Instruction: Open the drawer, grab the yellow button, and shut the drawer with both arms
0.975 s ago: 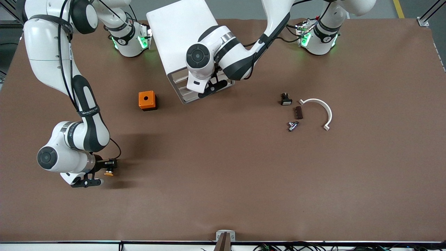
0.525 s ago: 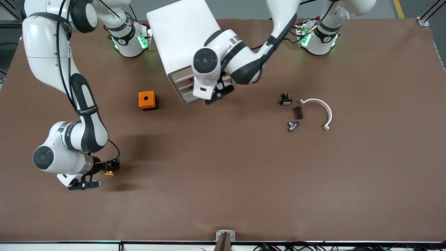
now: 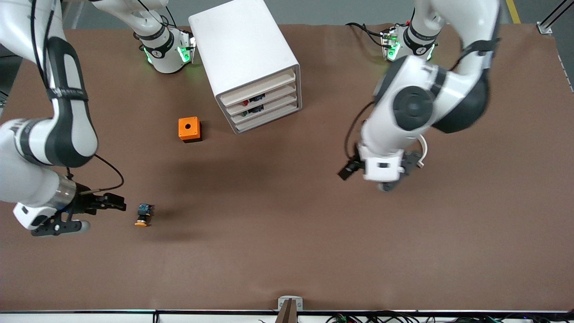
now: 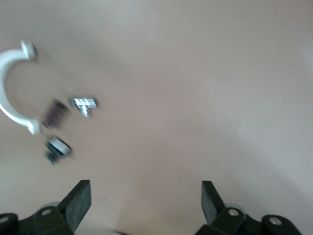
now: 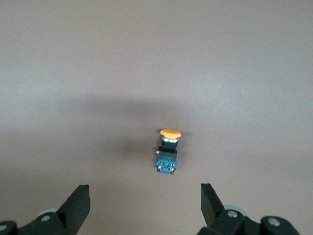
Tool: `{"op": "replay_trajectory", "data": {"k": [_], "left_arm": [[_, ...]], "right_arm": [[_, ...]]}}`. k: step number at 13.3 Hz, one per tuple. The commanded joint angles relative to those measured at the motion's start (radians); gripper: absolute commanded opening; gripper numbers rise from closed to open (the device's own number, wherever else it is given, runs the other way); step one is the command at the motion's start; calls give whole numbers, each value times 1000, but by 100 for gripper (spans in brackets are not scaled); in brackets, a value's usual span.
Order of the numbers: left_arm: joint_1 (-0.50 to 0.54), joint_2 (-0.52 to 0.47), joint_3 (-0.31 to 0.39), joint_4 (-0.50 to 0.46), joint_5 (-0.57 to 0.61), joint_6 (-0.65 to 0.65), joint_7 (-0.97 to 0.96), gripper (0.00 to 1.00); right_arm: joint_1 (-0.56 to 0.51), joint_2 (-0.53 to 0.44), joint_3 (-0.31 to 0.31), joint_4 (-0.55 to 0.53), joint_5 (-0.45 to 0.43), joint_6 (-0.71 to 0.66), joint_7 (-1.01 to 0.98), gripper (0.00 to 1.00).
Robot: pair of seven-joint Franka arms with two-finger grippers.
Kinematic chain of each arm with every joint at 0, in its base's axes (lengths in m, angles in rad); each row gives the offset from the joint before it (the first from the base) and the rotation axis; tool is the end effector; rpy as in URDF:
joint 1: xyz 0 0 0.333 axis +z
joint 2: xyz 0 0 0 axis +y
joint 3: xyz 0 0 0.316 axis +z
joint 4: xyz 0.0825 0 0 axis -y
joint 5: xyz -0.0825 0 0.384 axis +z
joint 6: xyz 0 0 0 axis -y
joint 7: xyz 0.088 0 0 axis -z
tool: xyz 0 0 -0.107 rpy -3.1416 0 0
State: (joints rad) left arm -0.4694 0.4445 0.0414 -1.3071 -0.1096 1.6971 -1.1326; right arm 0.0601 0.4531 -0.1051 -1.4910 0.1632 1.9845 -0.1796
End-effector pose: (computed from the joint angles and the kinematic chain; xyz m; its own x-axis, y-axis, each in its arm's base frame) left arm 0.6166 -0.2987 0.4839 0.7487 0.6546 -0.1046 0.6573 -0.7536 -0.0113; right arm 0.6926 -0.0099 0.4161 0.9950 0.0806 0.0588 0.0860 -0.9916 -0.0970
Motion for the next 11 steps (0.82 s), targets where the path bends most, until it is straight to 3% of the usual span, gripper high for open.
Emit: {"op": "replay_trajectory", "data": {"k": [1,2,6,11], "left_arm": [[113,-88,-11,-26,18,-51,202,100],[148,-114,-11,-29,22,-66,256,99],[271,-228,-14,-37,57,-177,472,99],[411,-423,-31,-170,90,-240,813,99]], "right_arm": [[-3,-147,16,-55,-14,-67,137,100],[10,-192,19,-55,-52,-90,191,100],[10,-316,19,-52,-62,-197,229,100],[-5,-425,21,-49,-73,-294,246,100]]}}
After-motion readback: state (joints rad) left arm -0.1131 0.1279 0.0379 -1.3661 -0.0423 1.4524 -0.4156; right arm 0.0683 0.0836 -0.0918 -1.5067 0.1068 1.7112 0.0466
